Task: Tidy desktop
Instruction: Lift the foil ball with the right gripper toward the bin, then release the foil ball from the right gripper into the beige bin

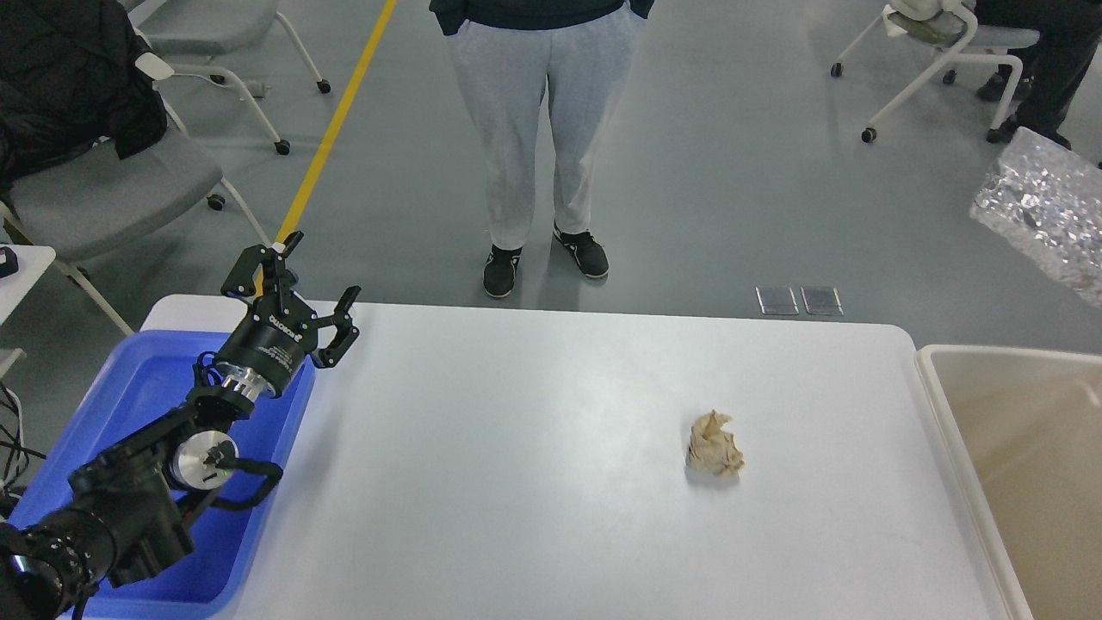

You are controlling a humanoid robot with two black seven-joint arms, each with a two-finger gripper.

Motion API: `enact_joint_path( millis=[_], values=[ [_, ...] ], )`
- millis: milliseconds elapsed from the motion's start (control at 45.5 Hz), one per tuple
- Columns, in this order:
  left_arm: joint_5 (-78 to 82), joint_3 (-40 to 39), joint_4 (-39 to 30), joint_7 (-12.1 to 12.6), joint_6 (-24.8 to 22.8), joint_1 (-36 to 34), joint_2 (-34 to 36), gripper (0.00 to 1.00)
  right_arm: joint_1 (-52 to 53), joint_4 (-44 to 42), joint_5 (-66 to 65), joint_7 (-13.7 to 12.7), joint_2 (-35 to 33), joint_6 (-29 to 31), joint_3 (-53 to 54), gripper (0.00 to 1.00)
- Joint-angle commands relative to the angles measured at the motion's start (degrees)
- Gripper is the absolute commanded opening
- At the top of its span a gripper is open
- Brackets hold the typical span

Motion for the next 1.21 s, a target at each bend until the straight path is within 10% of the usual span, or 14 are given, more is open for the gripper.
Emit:
enact_joint_path(
  millis=[0, 549, 1186],
  values=[
    [-0.01, 0.00, 0.00, -0.01, 0.00, 0.00, 0.00, 1.00, -7.14, -15.03, 18.90, -7.97, 8.86, -0.70, 0.48, 0.00],
    [-0.01, 0.00, 0.00, -0.01, 0.00, 0.00, 0.00, 1.00, -18.92, -30.68, 40.36, -22.82, 28.03, -18.80, 12.78, 0.00],
    [-0.01, 0.00, 0.00, -0.01, 0.00, 0.00, 0.00, 1.00, -28.68, -31.04, 36.85, -20.37, 30.50, -18.19, 13.05, 0.00]
  ],
)
